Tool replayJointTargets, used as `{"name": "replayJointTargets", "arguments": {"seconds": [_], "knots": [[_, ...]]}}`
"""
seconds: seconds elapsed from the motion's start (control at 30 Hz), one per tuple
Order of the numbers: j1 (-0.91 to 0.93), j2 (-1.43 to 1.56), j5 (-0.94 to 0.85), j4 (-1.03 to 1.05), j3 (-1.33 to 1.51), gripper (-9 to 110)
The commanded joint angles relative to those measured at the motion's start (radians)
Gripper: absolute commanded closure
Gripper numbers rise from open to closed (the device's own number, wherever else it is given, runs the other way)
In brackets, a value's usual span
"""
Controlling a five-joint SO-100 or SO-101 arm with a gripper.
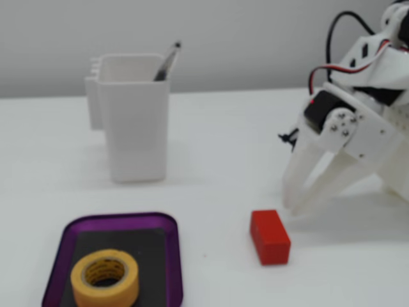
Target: Pick up the cube and place it in the box.
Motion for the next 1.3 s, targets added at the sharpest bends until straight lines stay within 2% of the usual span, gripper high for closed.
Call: {"name": "replayJointTargets", "arguments": {"seconds": [0.0,0.17,0.33,0.6,0.8,0.97,1.07,1.27], "knots": [[0.003,0.115,0.002,-0.009,0.006,102],[0.003,0.115,-0.038,-0.009,0.005,96],[0.005,0.115,-0.304,-0.011,-0.003,91],[0.008,0.112,-0.307,-0.009,-0.071,90],[0.135,0.11,-0.313,-0.008,-0.075,83],[0.14,0.1,-0.313,0.003,-0.207,83],[0.14,-0.011,-0.313,0.0,-0.291,83],[0.135,-0.443,-0.288,0.005,-0.525,83]]}}
